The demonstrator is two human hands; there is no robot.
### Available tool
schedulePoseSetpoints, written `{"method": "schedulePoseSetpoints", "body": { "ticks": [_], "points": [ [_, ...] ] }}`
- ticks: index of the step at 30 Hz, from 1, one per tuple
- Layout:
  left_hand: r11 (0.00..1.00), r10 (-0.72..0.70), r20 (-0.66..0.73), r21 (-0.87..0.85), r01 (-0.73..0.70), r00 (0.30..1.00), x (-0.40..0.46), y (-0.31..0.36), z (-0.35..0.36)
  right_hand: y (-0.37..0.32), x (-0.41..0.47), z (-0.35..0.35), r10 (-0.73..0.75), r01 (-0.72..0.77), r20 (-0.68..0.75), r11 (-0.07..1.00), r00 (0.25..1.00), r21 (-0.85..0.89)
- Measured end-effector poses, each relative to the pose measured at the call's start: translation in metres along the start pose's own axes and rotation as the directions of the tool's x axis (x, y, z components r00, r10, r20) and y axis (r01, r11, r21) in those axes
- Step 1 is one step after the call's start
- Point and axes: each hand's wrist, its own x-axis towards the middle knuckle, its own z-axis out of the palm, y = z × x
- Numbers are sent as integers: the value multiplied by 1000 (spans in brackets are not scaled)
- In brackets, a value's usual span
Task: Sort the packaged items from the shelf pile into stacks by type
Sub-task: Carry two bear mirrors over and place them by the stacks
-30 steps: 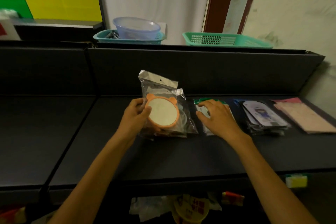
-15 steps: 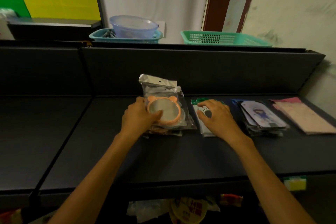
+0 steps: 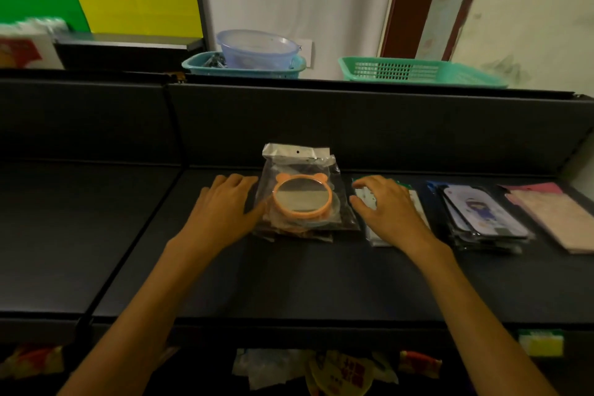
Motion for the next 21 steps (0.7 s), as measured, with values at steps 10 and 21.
{"method": "schedulePoseSetpoints", "body": {
  "ticks": [10,21],
  "points": [
    [993,-99,-9,57,100,995,-38,-28,-23,-47,10,22,-180,180,-12,984,984,-7],
    [979,-181,14,99,179,983,-103,-134,-56,-173,1,73,-298,298,56,954,953,7]
  ]
}}
